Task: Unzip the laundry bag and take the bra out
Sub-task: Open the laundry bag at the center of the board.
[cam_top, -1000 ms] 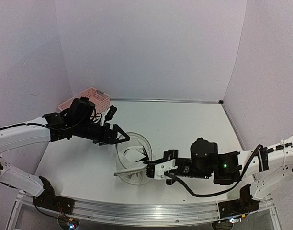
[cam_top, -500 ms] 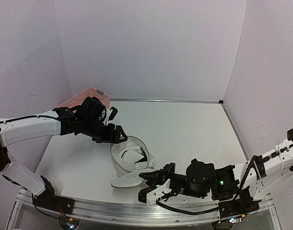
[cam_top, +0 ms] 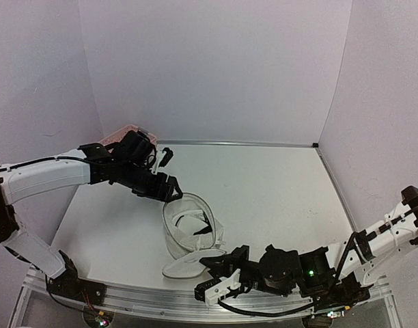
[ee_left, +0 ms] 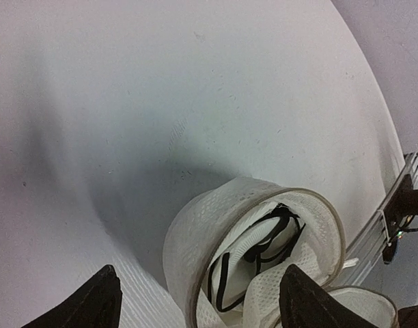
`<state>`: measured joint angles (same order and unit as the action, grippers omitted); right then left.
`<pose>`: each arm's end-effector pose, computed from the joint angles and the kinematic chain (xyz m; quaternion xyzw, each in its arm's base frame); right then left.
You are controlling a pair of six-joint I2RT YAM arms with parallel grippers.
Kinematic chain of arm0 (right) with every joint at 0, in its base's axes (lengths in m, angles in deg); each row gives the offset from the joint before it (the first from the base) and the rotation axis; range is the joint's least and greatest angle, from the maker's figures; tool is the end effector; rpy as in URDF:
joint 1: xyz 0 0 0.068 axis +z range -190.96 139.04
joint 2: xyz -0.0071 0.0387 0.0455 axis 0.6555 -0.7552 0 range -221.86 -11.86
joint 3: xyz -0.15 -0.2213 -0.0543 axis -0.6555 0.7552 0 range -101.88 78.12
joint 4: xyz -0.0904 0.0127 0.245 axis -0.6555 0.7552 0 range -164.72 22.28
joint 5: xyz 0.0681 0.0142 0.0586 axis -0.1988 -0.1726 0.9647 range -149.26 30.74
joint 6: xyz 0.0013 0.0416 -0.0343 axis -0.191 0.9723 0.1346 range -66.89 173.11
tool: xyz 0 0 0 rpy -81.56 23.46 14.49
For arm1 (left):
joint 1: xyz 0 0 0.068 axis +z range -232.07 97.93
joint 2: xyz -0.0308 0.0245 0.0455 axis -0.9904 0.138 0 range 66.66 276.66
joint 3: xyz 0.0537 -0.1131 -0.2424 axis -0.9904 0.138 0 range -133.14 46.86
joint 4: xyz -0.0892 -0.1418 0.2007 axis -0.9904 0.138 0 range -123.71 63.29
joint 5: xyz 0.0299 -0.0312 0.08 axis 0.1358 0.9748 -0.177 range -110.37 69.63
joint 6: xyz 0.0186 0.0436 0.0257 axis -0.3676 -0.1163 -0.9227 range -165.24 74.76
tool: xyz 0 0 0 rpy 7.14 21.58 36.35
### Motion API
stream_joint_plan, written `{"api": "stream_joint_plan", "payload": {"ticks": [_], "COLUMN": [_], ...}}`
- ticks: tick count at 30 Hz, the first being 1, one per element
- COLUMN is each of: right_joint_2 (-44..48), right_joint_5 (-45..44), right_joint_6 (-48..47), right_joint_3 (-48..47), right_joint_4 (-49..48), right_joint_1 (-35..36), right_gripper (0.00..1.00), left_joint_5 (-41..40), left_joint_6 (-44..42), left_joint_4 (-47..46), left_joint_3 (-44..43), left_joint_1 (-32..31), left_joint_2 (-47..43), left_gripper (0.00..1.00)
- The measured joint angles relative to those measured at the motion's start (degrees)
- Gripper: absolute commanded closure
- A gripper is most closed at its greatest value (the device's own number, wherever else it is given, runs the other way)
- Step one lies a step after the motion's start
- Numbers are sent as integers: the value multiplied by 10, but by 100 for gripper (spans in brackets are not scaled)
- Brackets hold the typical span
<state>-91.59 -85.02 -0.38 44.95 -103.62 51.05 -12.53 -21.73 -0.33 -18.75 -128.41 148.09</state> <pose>0.0055 0.2864 0.2045 -0.7125 0.3590 0.0199 0.6025 0.2064 -0.2235 0.2828 0.2084 0.9119 -0.2516 0.2484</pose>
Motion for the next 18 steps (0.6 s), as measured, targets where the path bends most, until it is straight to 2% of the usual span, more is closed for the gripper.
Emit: {"api": "stream_joint_plan", "payload": {"ticks": [6, 8, 13, 16, 18], "right_joint_2": [-4, -5, -4, -4, 0], "right_joint_5": [-17, -23, -35, -39, -42], "right_joint_6": [0, 2, 6, 13, 21], "right_joint_3": [7, 7, 9, 16, 21], "right_joint_4": [-5, -7, -15, -18, -16], "right_joint_1": [8, 10, 18, 19, 19], "right_gripper": [100, 98, 86, 78, 75], "left_joint_5": [-1, -4, -11, -23, -30], "left_joint_6": [-25, -28, -34, -39, -40], "left_joint_4": [12, 13, 23, 26, 28], "left_joint_3": [-8, -9, -23, -31, -34], "left_joint_1": [-14, -17, -18, -18, -18], "left_joint_2": [55, 68, 86, 88, 88], "left_gripper": [21, 27, 53, 79, 89]}}
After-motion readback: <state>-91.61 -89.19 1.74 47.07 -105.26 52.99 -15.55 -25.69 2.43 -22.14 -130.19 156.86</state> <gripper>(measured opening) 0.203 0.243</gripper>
